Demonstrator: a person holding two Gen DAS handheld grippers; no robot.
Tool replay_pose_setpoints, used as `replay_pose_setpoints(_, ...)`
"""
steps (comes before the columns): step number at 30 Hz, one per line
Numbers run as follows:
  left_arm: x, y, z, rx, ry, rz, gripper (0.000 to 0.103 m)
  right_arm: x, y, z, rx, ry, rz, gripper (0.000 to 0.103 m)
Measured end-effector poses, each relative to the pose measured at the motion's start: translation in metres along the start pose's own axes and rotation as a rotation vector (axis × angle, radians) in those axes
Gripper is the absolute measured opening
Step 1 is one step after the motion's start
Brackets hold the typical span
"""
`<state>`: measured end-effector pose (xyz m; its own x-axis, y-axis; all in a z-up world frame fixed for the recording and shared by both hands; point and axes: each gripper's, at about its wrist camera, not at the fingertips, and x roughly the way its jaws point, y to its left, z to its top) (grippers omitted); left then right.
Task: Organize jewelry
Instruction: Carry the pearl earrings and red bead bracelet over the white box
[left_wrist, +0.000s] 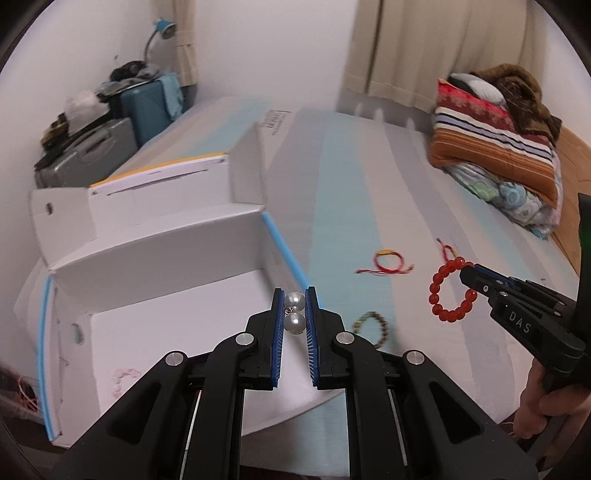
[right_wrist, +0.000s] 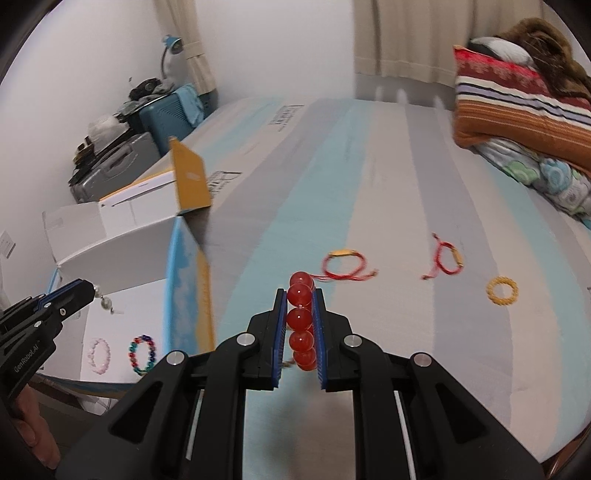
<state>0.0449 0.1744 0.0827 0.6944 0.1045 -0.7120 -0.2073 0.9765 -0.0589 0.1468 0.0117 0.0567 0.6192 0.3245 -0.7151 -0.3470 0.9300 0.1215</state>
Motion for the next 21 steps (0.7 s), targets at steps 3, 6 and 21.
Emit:
replay_pose_setpoints(3, -0.005, 0.022, -0.008, -0.021, -0.002, 0.03, 0.01, 0.003, 0.022, 0.003, -0.029, -0.001, 0.019, 0.013)
replay_pose_setpoints(6, -0.008, 0.051, -0.016, -0.06, 0.008, 0.05, 0.01, 0.005, 0.047, 0.005, -0.065, -0.003, 0.038, 0.013)
replay_pose_setpoints(21, -0.008, 0.149, -0.047, -0.186, 0.063, 0.144, 0.01, 0.027, 0.16, 0.004, -0.212, 0.014, 0.131, 0.013)
